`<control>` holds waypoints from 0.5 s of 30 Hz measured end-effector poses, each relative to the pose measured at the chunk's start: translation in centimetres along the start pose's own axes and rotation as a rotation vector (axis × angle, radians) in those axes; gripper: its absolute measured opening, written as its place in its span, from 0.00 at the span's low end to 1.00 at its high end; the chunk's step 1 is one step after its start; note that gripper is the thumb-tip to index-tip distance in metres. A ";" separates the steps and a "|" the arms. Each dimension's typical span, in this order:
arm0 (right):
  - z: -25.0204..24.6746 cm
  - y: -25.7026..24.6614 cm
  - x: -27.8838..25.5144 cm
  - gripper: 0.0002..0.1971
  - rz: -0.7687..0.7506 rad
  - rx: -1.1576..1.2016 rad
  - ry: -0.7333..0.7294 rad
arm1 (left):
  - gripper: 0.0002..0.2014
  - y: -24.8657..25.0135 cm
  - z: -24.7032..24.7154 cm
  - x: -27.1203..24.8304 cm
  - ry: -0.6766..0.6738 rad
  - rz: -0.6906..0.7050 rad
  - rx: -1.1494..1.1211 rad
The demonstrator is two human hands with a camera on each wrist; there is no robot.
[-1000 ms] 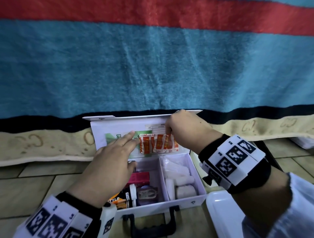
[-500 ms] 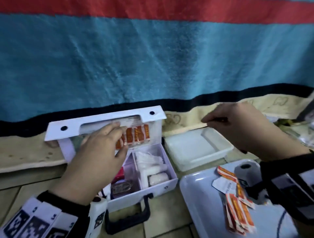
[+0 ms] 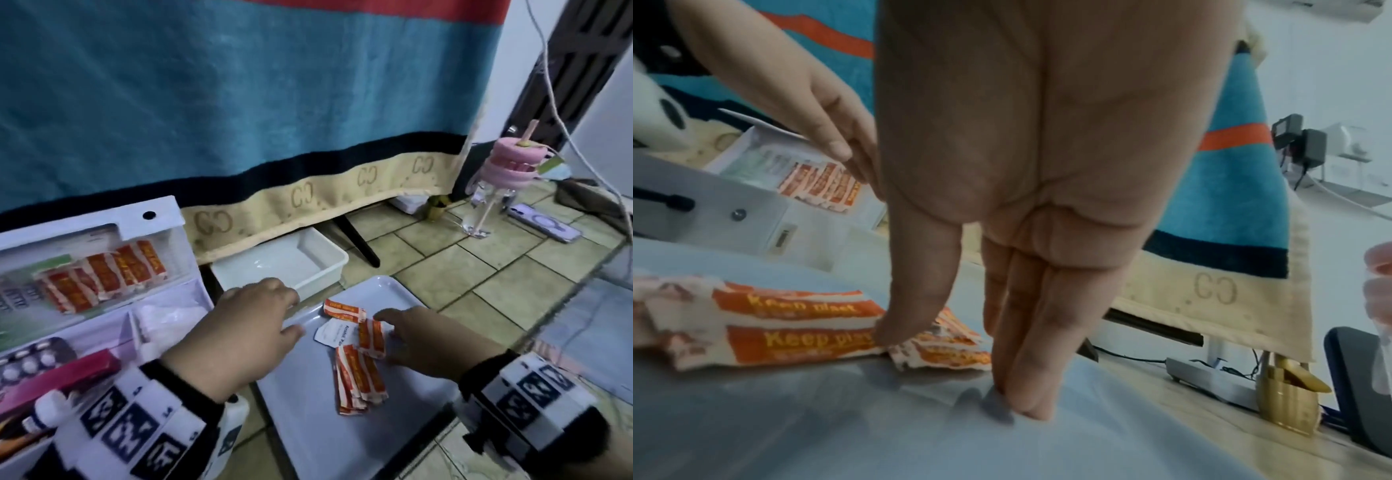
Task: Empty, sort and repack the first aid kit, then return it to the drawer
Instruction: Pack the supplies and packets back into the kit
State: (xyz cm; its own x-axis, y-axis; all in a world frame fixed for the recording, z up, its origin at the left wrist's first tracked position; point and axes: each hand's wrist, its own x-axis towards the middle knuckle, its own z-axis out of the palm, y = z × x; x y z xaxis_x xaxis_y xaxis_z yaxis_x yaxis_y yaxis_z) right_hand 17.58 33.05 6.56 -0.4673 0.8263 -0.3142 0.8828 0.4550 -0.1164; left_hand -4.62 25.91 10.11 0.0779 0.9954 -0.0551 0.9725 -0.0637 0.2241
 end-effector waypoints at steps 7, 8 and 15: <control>-0.7 -0.9 3.2 0.13 -0.015 -0.152 -0.029 | 0.17 3.7 3.6 3.8 -0.423 0.374 0.086; -0.5 -1.2 3.4 0.12 -0.016 -0.175 -0.036 | 0.16 4.1 4.1 3.8 -0.463 0.388 0.126; -1.0 -1.9 3.9 0.16 -0.001 -0.203 -0.085 | 0.16 5.8 5.0 3.7 -0.359 0.244 0.195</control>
State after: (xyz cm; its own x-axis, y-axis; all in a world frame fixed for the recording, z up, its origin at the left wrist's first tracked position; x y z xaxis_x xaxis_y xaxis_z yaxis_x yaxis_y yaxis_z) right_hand 14.06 35.72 6.53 -0.4551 0.7990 -0.3932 0.8507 0.5205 0.0732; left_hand 2.42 28.85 6.35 0.3470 0.8643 -0.3640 0.9366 -0.3394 0.0870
